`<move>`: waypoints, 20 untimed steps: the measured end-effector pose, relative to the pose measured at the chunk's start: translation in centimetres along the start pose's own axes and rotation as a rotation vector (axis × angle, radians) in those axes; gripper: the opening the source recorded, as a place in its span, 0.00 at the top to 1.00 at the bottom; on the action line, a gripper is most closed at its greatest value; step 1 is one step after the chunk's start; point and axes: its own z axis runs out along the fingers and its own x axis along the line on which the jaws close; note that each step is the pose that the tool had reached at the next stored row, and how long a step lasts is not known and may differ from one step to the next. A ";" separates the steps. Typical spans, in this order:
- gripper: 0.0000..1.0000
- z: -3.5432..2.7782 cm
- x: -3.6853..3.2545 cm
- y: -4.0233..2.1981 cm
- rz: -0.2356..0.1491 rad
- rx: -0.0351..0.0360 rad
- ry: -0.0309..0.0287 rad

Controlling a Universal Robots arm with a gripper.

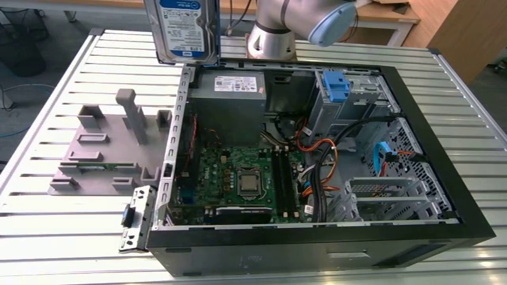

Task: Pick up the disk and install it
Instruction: 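Pick up the disk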

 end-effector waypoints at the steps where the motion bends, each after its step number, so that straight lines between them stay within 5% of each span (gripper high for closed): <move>1: 0.65 0.00 0.00 -0.09 0.000 0.0000 0.0000; 20: 0.65 -0.02 -0.03 -1.01 0.000 0.0000 0.0000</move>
